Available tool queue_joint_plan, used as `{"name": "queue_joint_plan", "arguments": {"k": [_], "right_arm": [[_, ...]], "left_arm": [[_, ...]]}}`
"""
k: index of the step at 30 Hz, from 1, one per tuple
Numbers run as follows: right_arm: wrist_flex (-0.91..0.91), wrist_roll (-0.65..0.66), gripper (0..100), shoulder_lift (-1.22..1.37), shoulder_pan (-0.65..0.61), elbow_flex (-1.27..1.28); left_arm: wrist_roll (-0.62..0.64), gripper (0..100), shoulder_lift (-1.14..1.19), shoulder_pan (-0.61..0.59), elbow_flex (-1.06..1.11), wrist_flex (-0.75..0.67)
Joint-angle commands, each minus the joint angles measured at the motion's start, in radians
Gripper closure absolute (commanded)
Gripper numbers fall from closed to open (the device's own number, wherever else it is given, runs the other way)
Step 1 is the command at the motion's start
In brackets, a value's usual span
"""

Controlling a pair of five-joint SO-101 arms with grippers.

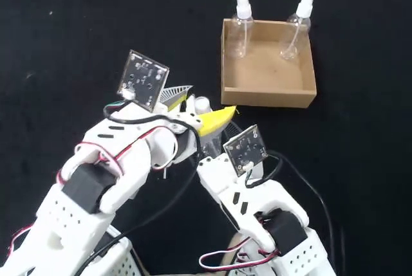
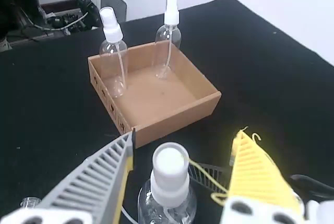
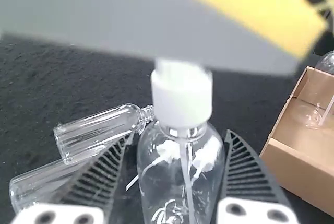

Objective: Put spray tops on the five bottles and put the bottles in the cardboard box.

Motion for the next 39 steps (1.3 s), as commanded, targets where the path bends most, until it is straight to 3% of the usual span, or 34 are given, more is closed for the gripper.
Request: {"name": "queue_joint_plan", "arguments": {"k": [1,8,15,27,39], "right_arm": [[-0.028,-0.002,80.8,0.01,0.014,-0.005],[-0.028,-0.002,80.8,0.01,0.015,-0.005],[-0.02,-0.002,80.8,0.01,0.121,-0.01],[-0.018,-0.009,80.8,0.021,0.545,-0.114],[-0.041,-0.011,80.8,0.024,0.555,-0.295]], "left_arm": [[0.003,71,-0.133,-0.065,-0.041,0.002],[0.003,71,-0.29,-0.236,0.033,-0.006],[0.003,71,-0.293,-0.542,0.202,-0.015],[0.012,71,-0.304,-0.699,0.756,-0.359],[0.014,71,-0.304,-0.713,0.92,-0.474]]}}
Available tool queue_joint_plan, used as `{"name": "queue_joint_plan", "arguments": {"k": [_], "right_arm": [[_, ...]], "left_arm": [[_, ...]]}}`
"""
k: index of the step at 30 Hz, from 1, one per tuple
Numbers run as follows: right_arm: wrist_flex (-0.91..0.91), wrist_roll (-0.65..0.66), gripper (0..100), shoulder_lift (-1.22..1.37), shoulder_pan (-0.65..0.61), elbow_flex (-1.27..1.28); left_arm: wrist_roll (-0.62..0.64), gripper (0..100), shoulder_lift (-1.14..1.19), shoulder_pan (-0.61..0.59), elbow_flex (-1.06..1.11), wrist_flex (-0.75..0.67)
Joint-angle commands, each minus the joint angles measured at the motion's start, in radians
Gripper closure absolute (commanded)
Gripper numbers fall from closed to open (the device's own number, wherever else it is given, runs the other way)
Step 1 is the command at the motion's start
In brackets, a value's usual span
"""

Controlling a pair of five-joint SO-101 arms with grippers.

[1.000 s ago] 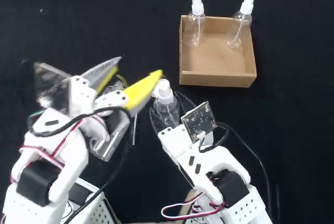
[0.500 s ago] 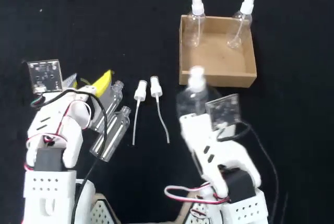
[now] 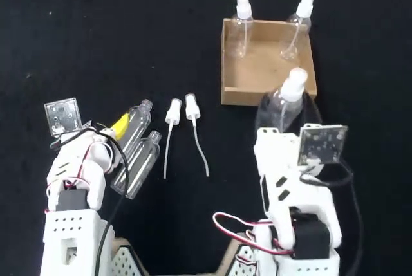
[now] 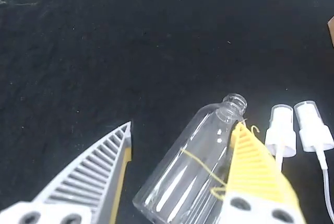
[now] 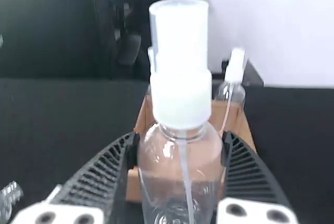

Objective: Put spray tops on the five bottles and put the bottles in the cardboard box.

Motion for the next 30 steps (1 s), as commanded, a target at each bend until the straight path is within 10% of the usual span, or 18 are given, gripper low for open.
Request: {"name": "queue_joint_plan", "arguments": {"k": [1,30], "right_arm": [[-0.069,-0.006,80.8,0.027,0.014,-0.093],[-0.973,-0.005,80.9,1.17,0.037,-0.274]], "left_arm": [[0.015,71,-0.014,-0.008,0.005,-0.025],[0.006,71,-0.014,0.001,0.027,-0.028]]}}
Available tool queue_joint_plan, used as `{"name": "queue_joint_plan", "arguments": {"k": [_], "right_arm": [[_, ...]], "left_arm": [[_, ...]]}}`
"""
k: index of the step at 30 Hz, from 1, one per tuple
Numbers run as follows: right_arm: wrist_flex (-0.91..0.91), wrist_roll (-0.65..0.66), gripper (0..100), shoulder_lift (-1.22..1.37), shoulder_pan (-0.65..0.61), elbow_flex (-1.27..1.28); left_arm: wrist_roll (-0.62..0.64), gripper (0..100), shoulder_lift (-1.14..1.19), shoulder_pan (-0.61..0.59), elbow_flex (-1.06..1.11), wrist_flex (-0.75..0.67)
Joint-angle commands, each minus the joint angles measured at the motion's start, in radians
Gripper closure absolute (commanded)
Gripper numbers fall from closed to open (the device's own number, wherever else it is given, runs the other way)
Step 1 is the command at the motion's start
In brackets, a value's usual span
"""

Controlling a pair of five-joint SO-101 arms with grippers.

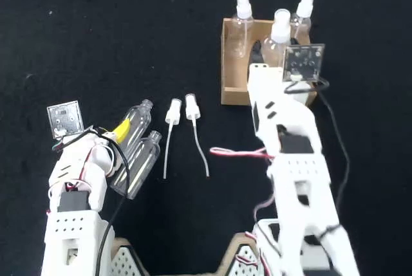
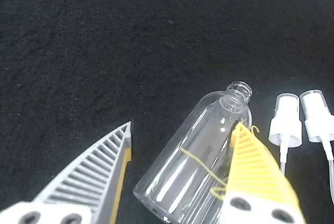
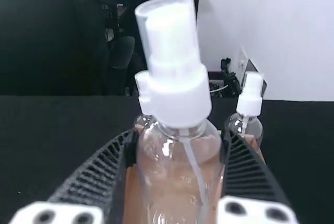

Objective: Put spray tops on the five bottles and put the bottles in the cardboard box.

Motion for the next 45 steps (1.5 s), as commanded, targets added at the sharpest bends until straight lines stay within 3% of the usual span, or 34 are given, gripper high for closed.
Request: {"name": "queue_joint_plan", "arguments": {"k": [1,8,27,45], "right_arm": [[-0.16,-0.005,80.9,0.133,0.04,-0.099],[-0.198,-0.008,80.9,0.334,0.1,-0.263],[-0.133,-0.006,80.9,0.355,0.083,-0.283],[-0.14,-0.005,80.8,0.582,0.046,-0.429]], "left_arm": [[-0.003,71,-0.014,-0.001,-0.01,-0.023],[-0.003,71,-0.014,-0.001,-0.01,-0.023],[-0.003,71,-0.014,-0.001,-0.01,-0.023],[-0.005,71,-0.014,-0.001,-0.01,-0.023]]}}
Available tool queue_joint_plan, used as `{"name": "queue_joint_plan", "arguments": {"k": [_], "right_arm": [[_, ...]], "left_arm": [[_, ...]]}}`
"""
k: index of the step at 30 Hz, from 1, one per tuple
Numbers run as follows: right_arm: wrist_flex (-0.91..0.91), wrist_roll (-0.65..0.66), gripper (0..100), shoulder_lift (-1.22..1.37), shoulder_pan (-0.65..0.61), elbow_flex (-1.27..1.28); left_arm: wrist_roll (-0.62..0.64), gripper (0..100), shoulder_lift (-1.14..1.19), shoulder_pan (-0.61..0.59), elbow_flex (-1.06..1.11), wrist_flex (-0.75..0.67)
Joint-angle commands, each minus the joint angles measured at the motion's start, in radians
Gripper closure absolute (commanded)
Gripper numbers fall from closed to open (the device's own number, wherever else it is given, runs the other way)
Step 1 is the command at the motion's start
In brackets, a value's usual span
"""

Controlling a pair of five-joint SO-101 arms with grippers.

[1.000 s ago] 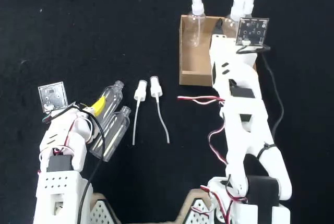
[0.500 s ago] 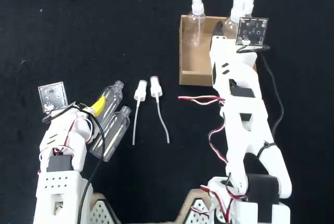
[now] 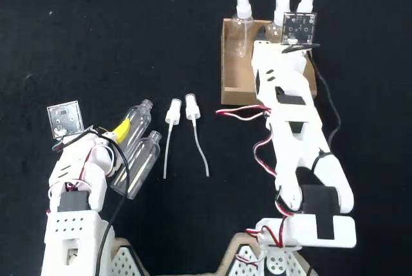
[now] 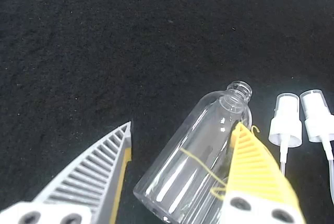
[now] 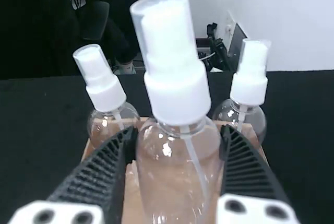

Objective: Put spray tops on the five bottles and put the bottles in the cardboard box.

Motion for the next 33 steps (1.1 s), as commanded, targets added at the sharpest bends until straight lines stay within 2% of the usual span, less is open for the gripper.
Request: {"name": "queue_joint_plan", "arguments": {"k": [1,8,14,33], "right_arm": [[-0.021,-0.002,80.8,-0.008,-0.015,-0.064],[-0.281,0.002,80.8,0.07,-0.012,-0.004],[-0.396,0.002,80.8,0.168,-0.008,0.008],[-0.439,-0.005,80.8,0.338,-0.015,-0.058]], "left_arm": [[-0.005,71,-0.014,-0.001,-0.01,-0.023],[-0.005,71,-0.014,-0.001,-0.01,-0.023],[-0.005,71,-0.014,-0.001,-0.01,-0.023],[-0.005,71,-0.014,-0.001,-0.004,-0.023]]}}
